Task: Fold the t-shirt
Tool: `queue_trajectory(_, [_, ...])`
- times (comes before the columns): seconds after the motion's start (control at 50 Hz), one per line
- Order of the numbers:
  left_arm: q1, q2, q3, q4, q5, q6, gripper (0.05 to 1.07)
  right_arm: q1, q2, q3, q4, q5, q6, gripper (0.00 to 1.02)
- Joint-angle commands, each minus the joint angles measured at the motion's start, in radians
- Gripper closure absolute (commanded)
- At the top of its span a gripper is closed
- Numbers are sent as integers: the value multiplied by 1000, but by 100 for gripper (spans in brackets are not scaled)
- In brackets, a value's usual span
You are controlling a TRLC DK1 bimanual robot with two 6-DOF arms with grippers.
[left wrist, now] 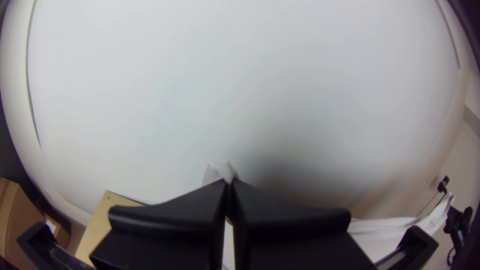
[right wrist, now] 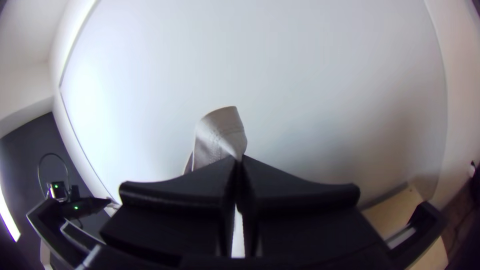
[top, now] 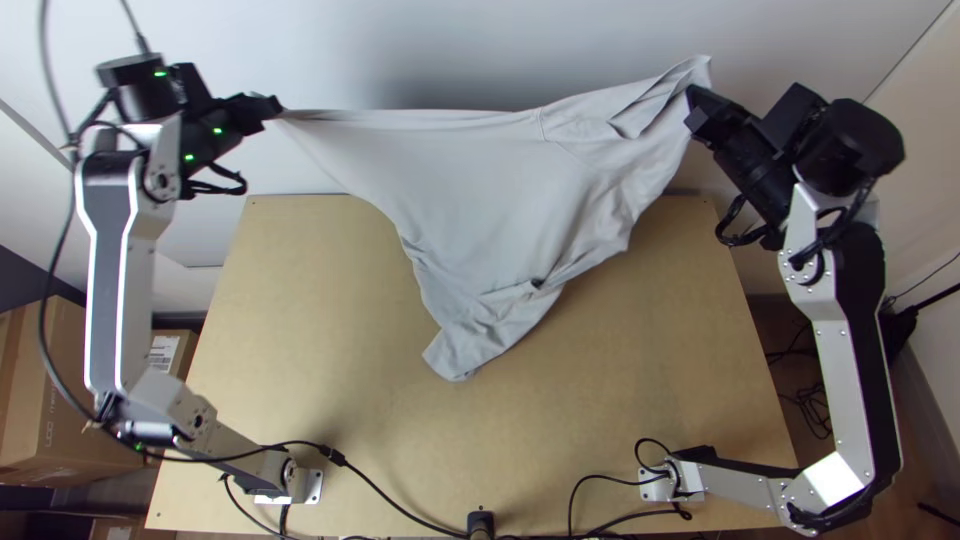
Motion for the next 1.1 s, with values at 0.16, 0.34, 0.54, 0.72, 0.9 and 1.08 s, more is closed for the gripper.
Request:
queue_trajectory(0.16, [48, -384, -15, 61, -24, -28, 105, 106, -216, 83, 87, 35, -207, 100])
queue_trajectory(0.34, [88, -669, -126, 68, -26, -19, 105, 124, -402, 86, 15, 20, -181, 100])
queue_trajectory(0.54, [123, -904, -204, 54, -24, 29, 105, 118, -517, 173, -106, 3, -181, 100])
queue_trajectory(0.72, [122, -956, -201, -26, -24, 30, 105, -6, -528, 266, -166, -98, -127, 100])
queue_trajectory(0.9, [114, -955, -273, -52, -15, 13, 105, -117, -506, 223, -161, -193, -62, 100])
queue_trajectory(1.08, [37, -1002, -612, 31, -12, -13, 105, -92, -520, -81, -137, -192, 16, 100])
